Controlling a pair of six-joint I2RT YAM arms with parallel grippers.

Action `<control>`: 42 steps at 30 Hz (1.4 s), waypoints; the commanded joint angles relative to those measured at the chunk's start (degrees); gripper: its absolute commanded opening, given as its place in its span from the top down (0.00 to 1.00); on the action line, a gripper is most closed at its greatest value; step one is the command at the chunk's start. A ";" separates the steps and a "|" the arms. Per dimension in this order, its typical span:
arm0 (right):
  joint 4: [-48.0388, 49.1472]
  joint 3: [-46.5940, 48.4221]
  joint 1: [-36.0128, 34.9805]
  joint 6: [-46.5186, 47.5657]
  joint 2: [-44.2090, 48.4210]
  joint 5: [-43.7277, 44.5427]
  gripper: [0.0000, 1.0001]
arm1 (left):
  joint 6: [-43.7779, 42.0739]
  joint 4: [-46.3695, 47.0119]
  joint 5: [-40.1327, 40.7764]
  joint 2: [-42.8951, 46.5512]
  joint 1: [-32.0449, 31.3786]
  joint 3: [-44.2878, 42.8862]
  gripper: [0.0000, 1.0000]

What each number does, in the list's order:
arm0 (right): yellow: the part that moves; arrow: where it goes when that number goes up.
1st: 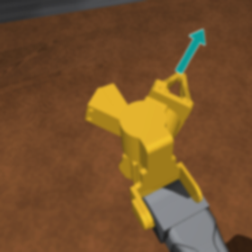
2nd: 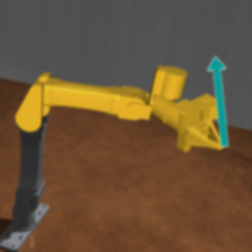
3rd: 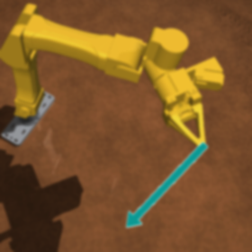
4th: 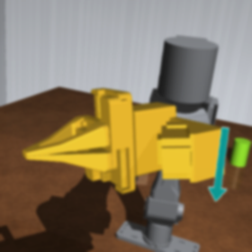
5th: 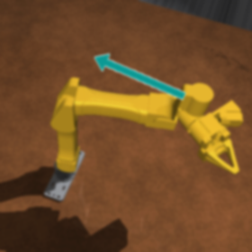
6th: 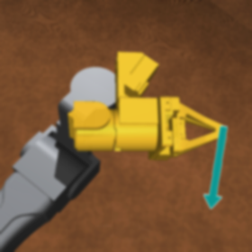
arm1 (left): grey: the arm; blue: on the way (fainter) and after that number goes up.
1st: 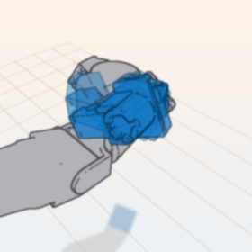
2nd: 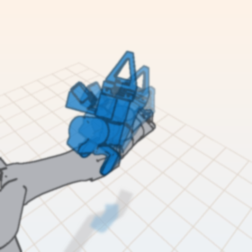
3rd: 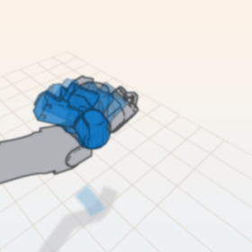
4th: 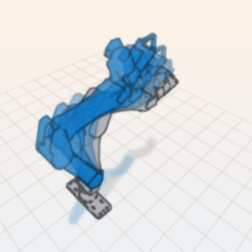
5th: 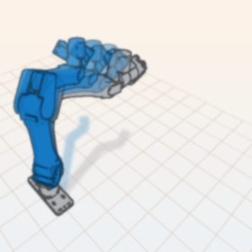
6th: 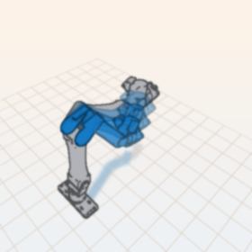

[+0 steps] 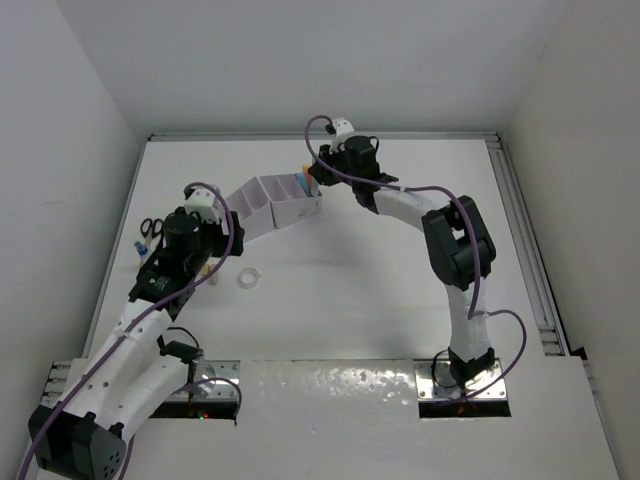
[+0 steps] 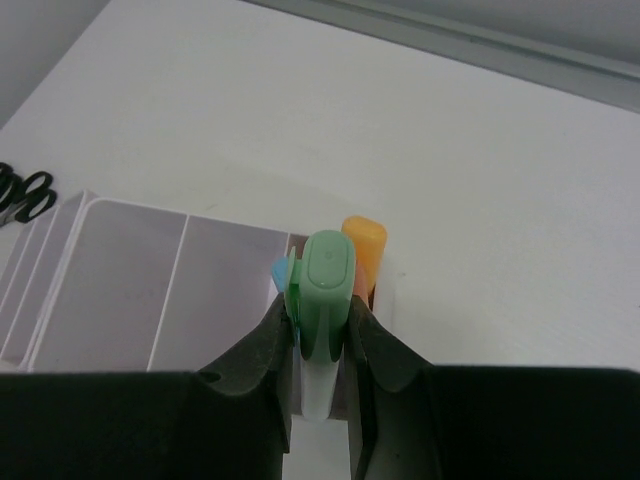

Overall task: Sort the stationery into containers
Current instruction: Place the pen in the storage box, then pick up the stationery from the center of the board.

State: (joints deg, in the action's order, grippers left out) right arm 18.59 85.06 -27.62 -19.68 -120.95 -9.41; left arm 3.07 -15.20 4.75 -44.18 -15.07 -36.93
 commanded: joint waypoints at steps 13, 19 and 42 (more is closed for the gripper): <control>8.31 -2.08 -2.26 3.77 -4.12 -0.17 1.00 | -0.26 3.69 -0.18 -0.29 2.24 1.33 0.27; 9.44 -6.30 -3.85 3.69 -2.99 1.23 0.82 | -1.13 3.51 0.34 -0.11 2.41 1.24 0.27; 8.40 -15.79 -4.73 -1.68 22.05 1.15 0.29 | -10.79 -11.67 3.95 -7.13 6.36 -18.07 0.19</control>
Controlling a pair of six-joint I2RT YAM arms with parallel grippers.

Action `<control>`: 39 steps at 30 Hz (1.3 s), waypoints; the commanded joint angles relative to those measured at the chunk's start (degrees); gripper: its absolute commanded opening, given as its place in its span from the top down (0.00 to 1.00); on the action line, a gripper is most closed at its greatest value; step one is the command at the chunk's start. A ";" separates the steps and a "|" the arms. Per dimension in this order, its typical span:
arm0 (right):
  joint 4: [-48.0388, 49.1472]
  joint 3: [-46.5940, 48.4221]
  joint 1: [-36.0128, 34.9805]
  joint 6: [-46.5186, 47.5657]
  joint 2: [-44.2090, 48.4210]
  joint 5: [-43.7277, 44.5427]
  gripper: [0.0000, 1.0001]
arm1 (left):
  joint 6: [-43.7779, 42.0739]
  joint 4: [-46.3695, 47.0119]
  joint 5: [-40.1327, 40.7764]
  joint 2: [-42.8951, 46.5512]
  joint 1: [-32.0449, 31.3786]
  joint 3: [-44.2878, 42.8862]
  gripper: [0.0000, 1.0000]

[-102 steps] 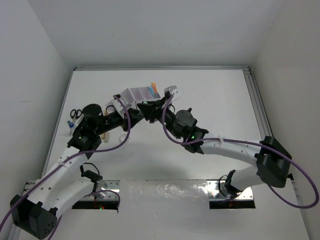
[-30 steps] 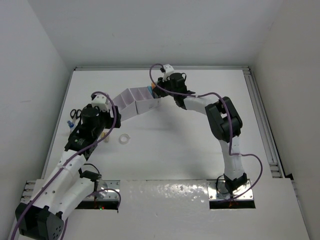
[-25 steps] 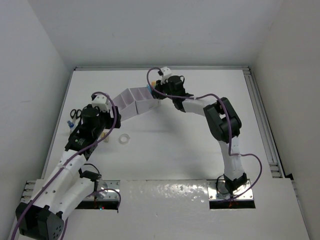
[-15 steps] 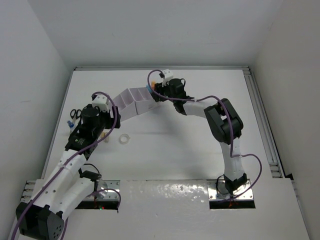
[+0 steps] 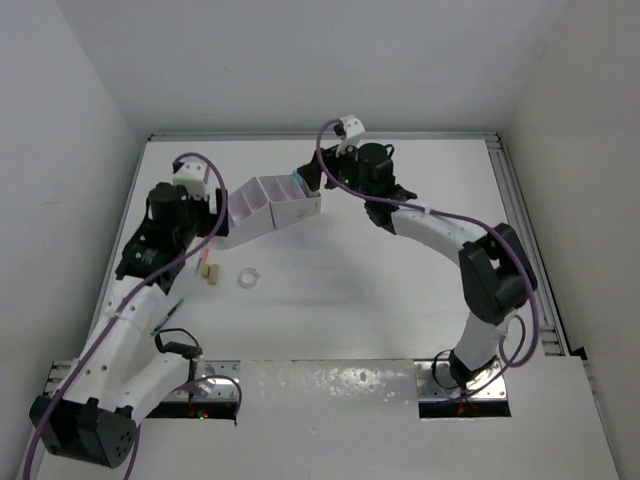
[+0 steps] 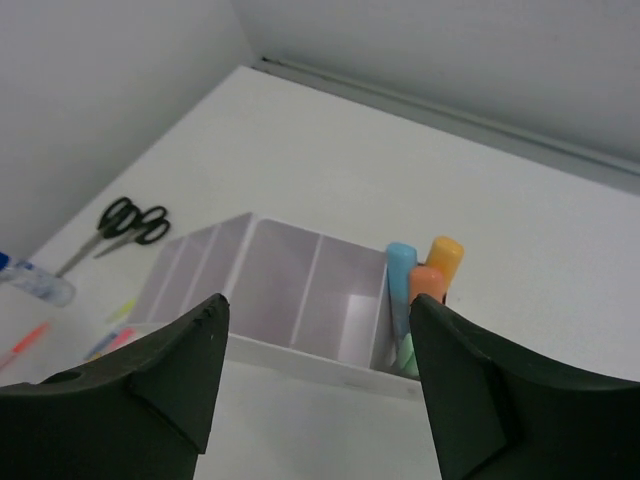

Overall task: Sort the stationery into containers
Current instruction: Pick up the stationery from the center of the board.

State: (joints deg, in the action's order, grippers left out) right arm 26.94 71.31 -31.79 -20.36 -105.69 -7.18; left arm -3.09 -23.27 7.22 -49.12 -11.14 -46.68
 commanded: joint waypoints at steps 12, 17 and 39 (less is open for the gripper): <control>-20.16 -7.06 -3.89 -1.88 20.08 -3.98 0.27 | -12.11 -30.34 -2.47 -17.49 23.58 -28.73 0.00; -26.57 -6.01 -5.91 -0.48 21.05 -6.27 0.29 | -12.73 -29.21 -6.16 -20.66 33.10 -26.10 0.00; -30.37 -7.15 -11.71 -0.20 20.70 1.20 0.31 | -10.88 -3.46 -9.42 -32.08 40.40 -5.89 0.22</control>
State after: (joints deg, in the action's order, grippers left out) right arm -6.37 64.29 -42.72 -20.14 -86.28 -8.78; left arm -14.31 -33.43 -2.24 -80.03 29.32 -52.66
